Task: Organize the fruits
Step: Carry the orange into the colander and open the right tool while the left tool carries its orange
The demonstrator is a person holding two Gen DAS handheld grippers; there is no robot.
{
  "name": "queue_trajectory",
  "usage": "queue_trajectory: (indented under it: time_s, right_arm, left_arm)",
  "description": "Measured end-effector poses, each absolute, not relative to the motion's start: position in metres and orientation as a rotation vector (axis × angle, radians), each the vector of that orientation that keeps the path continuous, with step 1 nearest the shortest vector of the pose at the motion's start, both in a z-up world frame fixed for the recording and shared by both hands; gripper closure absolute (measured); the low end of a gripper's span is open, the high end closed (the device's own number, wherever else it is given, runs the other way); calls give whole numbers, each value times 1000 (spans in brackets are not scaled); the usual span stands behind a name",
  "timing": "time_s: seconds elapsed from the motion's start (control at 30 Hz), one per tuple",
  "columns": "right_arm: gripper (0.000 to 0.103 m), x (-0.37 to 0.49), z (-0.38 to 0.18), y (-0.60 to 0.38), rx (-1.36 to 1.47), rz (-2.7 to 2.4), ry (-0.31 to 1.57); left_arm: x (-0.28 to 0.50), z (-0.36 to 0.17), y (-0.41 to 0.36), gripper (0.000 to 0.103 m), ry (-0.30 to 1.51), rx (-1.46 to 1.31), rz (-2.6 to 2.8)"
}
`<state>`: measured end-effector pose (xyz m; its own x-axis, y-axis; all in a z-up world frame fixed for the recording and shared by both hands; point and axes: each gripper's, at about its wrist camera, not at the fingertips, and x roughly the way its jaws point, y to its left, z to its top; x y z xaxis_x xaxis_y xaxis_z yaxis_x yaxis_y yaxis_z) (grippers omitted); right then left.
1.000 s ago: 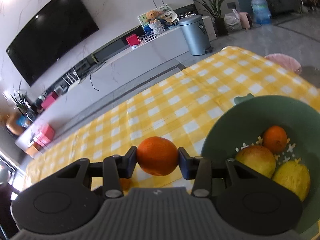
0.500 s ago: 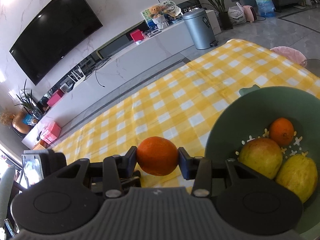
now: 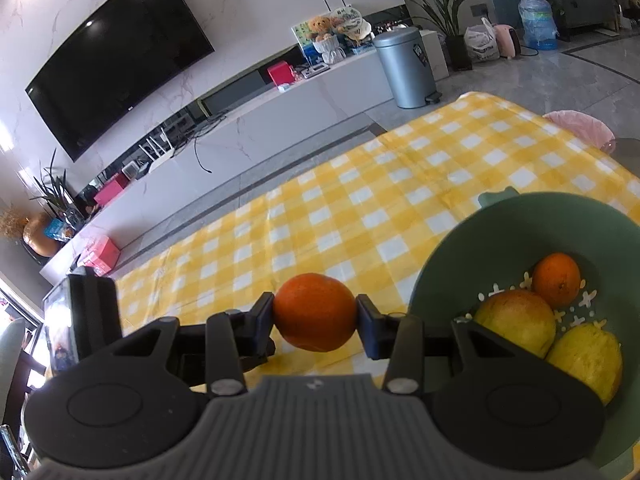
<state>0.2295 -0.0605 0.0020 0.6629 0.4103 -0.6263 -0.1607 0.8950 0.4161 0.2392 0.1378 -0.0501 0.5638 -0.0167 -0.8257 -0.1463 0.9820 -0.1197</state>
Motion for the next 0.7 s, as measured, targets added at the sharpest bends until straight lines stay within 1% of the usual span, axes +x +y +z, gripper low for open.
queue_trajectory:
  time_s: [0.33,0.53,0.7]
  right_arm:
    - [62,217,30,-105,429,327,693]
    - [62,207,35,-165,495,253,665]
    - [62,198,22,-229,588,184,689]
  left_arm:
    - [206,23,92,50,844,-117,29]
    - [185,72,48,50,763,-103,-43]
    - [169,95,5,50,724,-100,-171]
